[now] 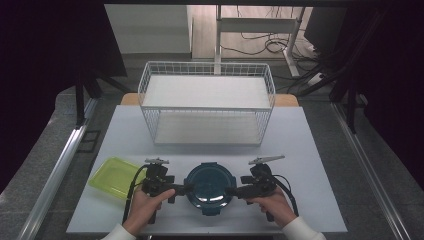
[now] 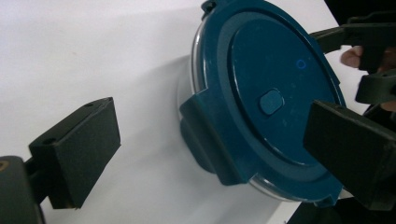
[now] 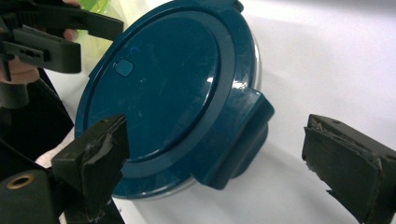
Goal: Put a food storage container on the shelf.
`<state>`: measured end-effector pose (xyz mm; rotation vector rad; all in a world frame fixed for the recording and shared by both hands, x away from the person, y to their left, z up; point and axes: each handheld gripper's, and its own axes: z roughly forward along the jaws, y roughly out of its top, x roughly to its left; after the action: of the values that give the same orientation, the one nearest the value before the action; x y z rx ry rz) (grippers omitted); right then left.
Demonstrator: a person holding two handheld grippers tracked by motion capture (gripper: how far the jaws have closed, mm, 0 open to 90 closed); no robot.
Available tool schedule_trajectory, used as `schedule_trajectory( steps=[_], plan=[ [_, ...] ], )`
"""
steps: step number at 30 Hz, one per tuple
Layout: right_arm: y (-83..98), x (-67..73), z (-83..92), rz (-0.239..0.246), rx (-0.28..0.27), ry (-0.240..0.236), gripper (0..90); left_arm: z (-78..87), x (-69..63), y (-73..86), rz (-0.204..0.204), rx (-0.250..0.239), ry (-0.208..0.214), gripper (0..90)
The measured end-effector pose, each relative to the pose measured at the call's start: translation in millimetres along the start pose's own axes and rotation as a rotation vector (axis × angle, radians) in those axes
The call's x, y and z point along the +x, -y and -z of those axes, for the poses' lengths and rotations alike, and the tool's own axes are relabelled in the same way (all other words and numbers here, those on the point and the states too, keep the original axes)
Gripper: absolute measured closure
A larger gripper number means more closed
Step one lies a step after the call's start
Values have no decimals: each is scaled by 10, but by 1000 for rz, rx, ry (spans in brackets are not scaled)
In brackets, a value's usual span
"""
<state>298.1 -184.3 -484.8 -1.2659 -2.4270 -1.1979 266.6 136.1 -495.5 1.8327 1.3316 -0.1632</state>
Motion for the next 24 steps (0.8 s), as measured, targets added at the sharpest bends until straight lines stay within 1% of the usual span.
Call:
schedule_trajectory(
  steps=[1, 2, 4, 6, 7, 9, 10, 12, 13, 18, 20, 24],
  plan=[
    [-6, -10, -31, -14, 5, -8, 73, -14, 3, -4, 4, 3, 8, 38],
    [-6, -10, -31, -14, 5, -8, 73, -27, 5, -6, 8, 4, 12, 38],
    [-12, -18, -65, -28, 8, -17, 73, -53, 21, -7, 12, 4, 15, 38],
    [-15, -20, -91, -37, 12, -18, 71, -87, 50, 0, 36, 12, 39, 39],
    [-17, -29, -113, -54, 13, -28, 72, -100, 62, 2, 44, 17, 47, 39],
    [-19, -33, -119, -58, 14, -30, 72, -122, 72, 4, 47, 23, 46, 40],
    [-23, -41, -130, -80, 4, -43, 74, -131, 72, 3, 48, 23, 51, 45],
    [-25, -44, -132, -85, 3, -46, 76, -143, 68, -3, 52, 26, 60, 47],
    [-26, -47, -141, -99, -1, -51, 80, -151, 66, -5, 55, 29, 64, 55],
    [-19, -44, -176, -111, 7, -64, 88, -197, 59, -2, 58, 43, 77, 66],
    [-15, -39, -198, -116, 14, -71, 94, -218, 58, 1, 71, 46, 91, 68],
    [-9, -35, -232, -137, 29, -83, 101, -242, 60, 7, 82, 54, 100, 72]
  ],
)
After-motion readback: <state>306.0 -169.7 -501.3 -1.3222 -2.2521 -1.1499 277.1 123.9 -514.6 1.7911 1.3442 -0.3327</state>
